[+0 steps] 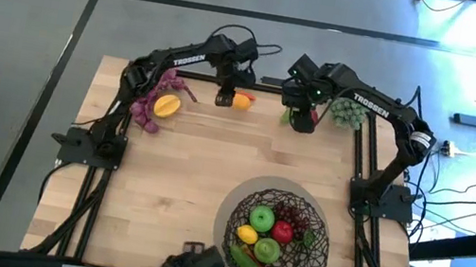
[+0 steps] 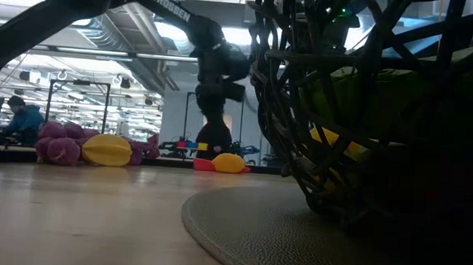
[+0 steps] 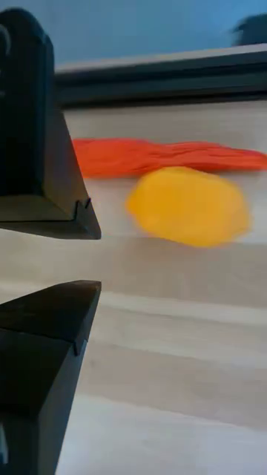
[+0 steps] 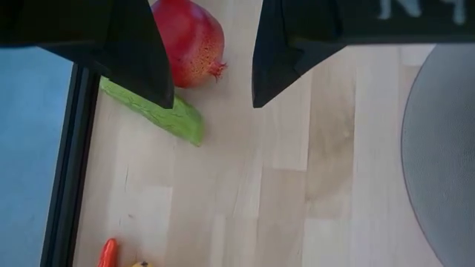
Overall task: Build produce basket
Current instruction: Put the yellow star fruit into the wire basket
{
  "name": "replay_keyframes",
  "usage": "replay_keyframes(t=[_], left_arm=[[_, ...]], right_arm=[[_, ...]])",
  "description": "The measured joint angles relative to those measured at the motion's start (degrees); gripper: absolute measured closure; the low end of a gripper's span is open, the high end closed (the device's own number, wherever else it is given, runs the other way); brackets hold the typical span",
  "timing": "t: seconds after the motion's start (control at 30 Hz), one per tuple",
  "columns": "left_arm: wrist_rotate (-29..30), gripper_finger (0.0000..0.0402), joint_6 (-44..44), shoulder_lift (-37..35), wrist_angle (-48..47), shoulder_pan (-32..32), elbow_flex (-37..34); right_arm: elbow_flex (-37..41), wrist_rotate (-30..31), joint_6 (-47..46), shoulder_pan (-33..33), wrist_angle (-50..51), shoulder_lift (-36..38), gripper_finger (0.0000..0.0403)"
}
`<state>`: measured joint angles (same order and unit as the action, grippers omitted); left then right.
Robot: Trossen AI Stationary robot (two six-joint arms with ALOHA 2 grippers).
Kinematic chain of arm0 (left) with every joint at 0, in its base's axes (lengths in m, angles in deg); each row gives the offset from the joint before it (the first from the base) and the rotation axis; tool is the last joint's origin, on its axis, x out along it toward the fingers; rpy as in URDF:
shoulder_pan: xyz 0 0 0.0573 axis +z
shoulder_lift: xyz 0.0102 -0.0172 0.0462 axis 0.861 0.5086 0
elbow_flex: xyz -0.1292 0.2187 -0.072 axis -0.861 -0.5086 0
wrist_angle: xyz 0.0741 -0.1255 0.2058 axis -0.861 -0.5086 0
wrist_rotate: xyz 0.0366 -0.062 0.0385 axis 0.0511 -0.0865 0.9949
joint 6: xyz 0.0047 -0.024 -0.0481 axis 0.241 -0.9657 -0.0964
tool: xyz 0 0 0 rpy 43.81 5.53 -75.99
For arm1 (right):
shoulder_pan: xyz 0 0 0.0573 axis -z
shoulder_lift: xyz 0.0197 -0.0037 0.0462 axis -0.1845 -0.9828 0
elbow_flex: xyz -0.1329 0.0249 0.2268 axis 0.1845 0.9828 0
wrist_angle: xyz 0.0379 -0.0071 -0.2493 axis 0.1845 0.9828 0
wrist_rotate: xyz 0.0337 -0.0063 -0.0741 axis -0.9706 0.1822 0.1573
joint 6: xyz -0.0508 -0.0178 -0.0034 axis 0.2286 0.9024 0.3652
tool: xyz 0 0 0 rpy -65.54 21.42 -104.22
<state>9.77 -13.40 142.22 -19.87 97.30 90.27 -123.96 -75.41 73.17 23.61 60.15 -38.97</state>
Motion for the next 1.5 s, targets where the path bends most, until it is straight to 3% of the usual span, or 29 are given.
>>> replay_keyframes(t=[0.5, 0.6, 0.8, 0.93, 1.27, 1.5], left_arm=[[2.72, 0.0311, -8.14, -0.44, -20.13, 10.78, 0.0], [3.39, 0.0311, -8.7, -0.44, -21.96, 12.9, 0.0], [11.74, 0.0311, -13.21, -0.44, -23.41, 16.21, 0.0], [11.68, 0.0311, -16.94, -0.79, -23.44, 17.99, -0.01], [5.21, 0.0311, -30.83, -12.87, -23.4, 16.56, -0.52], [6.91, 0.0311, -38.74, -21.82, -23.41, 11.43, -12.08]], right_arm=[[0.0, -0.02, 0.08, 0.04, -0.79, 0.0, 0.0226], [0.0, -0.02, 0.07, 0.02, -0.81, 0.0, 0.0226], [0.0, -0.01, 0.07, 0.03, -0.79, 0.0, 0.0226], [0.0, -0.02, -0.59, 0.02, -0.77, 0.0, 0.0226], [0.02, -0.02, -1.25, 0.02, -0.59, 0.02, 0.0226], [0.02, -0.01, -1.23, 0.02, -0.59, 0.02, 0.0226]])
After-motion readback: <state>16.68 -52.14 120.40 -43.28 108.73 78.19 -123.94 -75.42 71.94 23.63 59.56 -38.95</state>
